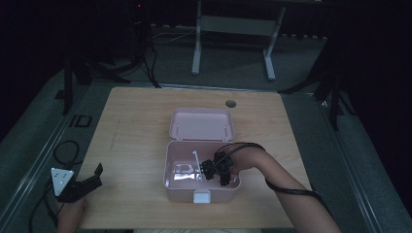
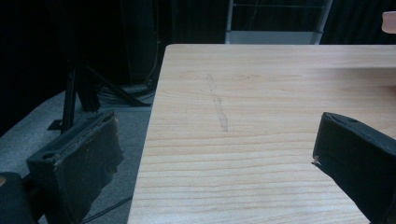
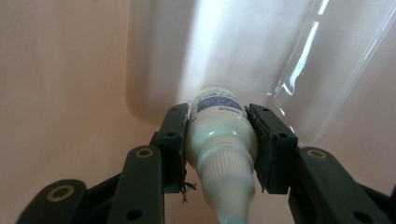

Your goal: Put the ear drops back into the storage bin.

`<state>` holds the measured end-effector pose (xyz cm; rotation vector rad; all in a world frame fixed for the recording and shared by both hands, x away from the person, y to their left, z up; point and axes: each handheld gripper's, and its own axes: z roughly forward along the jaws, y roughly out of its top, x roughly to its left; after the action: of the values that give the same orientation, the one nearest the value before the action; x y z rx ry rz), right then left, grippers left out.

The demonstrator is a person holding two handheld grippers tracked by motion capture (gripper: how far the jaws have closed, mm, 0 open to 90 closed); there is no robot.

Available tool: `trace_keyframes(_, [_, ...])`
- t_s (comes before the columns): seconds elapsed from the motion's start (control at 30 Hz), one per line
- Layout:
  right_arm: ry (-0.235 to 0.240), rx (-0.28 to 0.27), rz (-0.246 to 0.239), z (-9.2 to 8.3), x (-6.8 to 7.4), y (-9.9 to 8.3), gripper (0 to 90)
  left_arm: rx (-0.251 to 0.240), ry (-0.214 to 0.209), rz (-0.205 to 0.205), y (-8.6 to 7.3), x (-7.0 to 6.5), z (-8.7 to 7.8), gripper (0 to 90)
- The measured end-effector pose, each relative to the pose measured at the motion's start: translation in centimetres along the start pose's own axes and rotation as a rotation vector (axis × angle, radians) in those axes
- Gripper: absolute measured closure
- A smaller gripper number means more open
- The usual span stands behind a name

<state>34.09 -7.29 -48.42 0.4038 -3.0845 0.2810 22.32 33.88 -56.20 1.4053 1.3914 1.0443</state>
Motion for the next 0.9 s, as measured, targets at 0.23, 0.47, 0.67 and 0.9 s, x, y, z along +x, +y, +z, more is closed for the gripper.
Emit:
trace_keyframes(0.23, [0.007, -0.001, 0.015, 0.0, 0.0, 0.0, 58.4, -0.001, -0.001, -0.002, 0.0, 0.0, 0.0, 1.4])
trace_keyframes(0.47, [0.001, -0.040, 0.042, -1.2, -0.2, -0.4, 55.6, 0.000, 0.001, 0.001, 0.0, 0.0, 0.0, 1.4])
trace_keyframes(0.67, [-0.016, -0.069, 0.052, -2.5, -0.1, -0.8, 52.4, 0.000, 0.001, 0.000, 0.0, 0.0, 0.0, 1.4])
trace_keyframes(0.9, [-0.066, -0.174, 0.093, -5.4, 0.1, -2.3, 42.5, 0.000, 0.001, 0.000, 0.0, 0.0, 0.0, 1.4])
